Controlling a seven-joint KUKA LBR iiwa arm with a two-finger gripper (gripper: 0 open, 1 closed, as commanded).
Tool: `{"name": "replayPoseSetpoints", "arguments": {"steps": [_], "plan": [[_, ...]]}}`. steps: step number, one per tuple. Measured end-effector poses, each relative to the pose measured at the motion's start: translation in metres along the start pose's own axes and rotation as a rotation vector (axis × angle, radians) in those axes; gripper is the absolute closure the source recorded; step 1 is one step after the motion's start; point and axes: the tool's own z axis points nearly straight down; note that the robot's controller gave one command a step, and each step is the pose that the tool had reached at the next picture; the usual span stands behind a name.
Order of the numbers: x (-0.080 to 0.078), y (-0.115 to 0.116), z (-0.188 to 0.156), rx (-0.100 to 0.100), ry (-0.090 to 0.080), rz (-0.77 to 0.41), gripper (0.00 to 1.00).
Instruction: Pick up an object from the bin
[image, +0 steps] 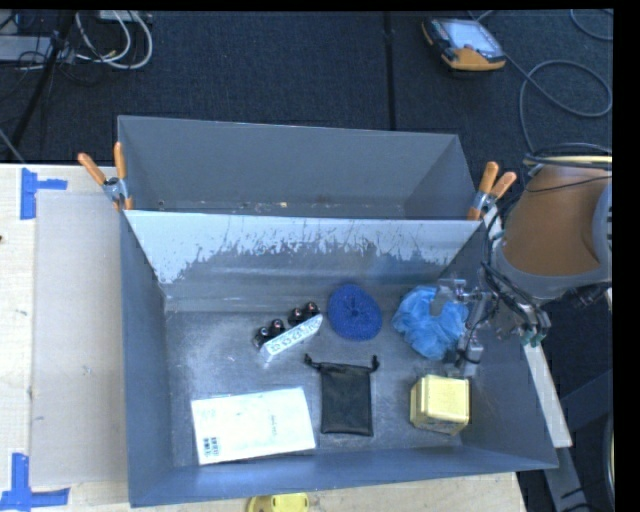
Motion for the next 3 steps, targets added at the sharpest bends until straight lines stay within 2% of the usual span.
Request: {"name": "replayPoseSetpoints", "arguments": {"steps": [1, 2, 3], "plan": [[-0.001, 0.001, -0.005, 0.001, -0.007, -0.004, 0.00], [-0.028, -0.003, 0.048, 0.000, -0.018, 0.245, 0.00], [-0.035, 0.000, 0.052, 0.003, -0.015, 0.073, 0.00]]}}
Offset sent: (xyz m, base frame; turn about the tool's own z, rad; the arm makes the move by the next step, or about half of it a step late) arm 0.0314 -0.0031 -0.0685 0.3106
